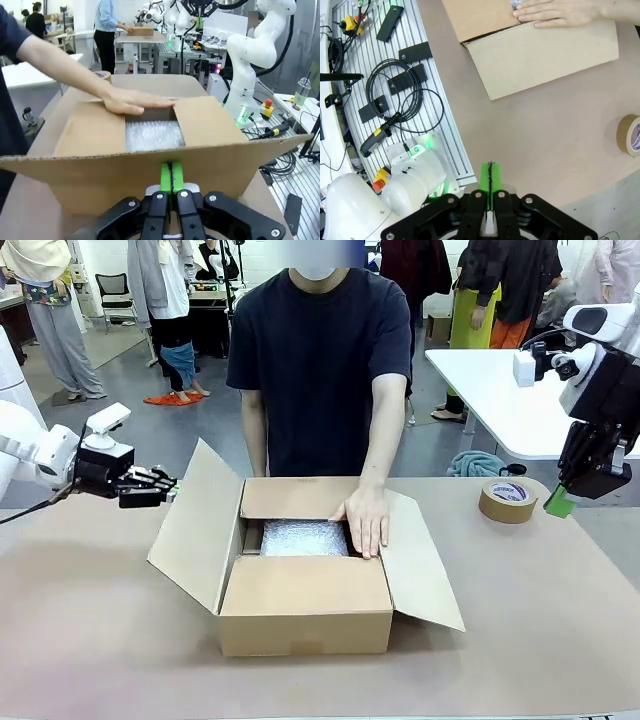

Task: Wrap the clocks to prevent damage.
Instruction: Push the right (or left) flap of the Package Box to close it.

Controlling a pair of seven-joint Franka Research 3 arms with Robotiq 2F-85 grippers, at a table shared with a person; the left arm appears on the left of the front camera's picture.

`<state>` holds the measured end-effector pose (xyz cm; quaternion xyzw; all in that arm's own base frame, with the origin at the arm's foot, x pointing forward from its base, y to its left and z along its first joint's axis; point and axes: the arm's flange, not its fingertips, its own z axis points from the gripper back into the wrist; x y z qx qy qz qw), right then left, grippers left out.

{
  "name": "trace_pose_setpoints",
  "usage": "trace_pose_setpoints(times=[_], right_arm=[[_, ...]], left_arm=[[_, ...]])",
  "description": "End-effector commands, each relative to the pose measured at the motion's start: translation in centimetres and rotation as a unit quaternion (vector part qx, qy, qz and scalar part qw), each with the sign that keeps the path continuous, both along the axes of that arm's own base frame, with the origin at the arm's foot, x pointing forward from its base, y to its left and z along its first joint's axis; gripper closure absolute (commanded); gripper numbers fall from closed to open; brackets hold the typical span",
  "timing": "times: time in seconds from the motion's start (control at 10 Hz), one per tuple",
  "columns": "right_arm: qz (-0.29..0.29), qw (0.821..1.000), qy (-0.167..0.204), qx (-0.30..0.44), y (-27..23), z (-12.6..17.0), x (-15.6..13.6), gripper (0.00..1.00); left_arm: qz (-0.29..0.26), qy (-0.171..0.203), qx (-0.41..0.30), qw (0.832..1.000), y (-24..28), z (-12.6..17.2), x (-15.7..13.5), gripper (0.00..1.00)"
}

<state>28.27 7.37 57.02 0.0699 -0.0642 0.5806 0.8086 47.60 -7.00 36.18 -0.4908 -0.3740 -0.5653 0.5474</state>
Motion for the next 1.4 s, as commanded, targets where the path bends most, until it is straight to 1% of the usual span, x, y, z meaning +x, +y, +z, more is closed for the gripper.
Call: trace_pose_setpoints(times=[0.0, 0.1, 0.3, 0.5, 0.6, 0.7, 0.9, 1.0, 1.1, 1.3], right_arm=[[0.007, 1.000, 0.004, 0.010, 0.1, -0.2, -0.1, 0.99], [0.007, 1.000, 0.004, 0.010, 0.1, -0.2, -0.1, 0.99], [0.007, 1.000, 0.004, 0.010, 0.1, -0.2, -0.1, 0.99], [0.007, 1.000, 0.004, 0.010, 0.1, -0.2, -0.1, 0.99], [0.007, 1.000, 0.004, 0.010, 0.1, -0.2, -0.1, 0.99], [0.007, 1.000, 0.004, 0.010, 0.1, -0.2, -0.1, 0.99], [0.007, 1.000, 0.004, 0.010, 0.1, -0.2, -0.1, 0.99], [0.007, 1.000, 0.004, 0.010, 0.1, -0.2, -0.1, 0.99], [0.007, 1.000, 0.004, 0.010, 0.1, -0.2, -0.1, 0.99], [0.007, 1.000, 0.004, 0.010, 0.1, -0.2, -0.1, 0.99]], left_arm=[[-0.005, -0.025, -0.013, 1.000, -0.5, 0.4, -0.4, 1.00], [-0.006, -0.029, -0.012, 0.999, -1.2, 0.4, -0.7, 1.00], [-0.024, -0.031, -0.002, 0.999, -3.1, 0.5, 0.0, 1.00], [-0.031, -0.040, -0.001, 0.999, -5.2, 0.2, 0.3, 1.00], [-0.037, -0.050, 0.011, 0.998, -6.8, 0.6, 1.1, 1.00], [-0.038, -0.057, 0.020, 0.997, -8.1, 0.4, 1.2, 1.00], [-0.038, -0.055, 0.042, 0.997, -10.4, -0.5, 2.4, 1.00], [-0.037, -0.046, 0.053, 0.997, -11.5, -1.5, 2.8, 1.00], [-0.035, -0.043, 0.071, 0.996, -12.0, -2.8, 3.2, 1.00], [-0.023, -0.028, 0.088, 0.995, -11.3, -4.9, 3.9, 1.00]])
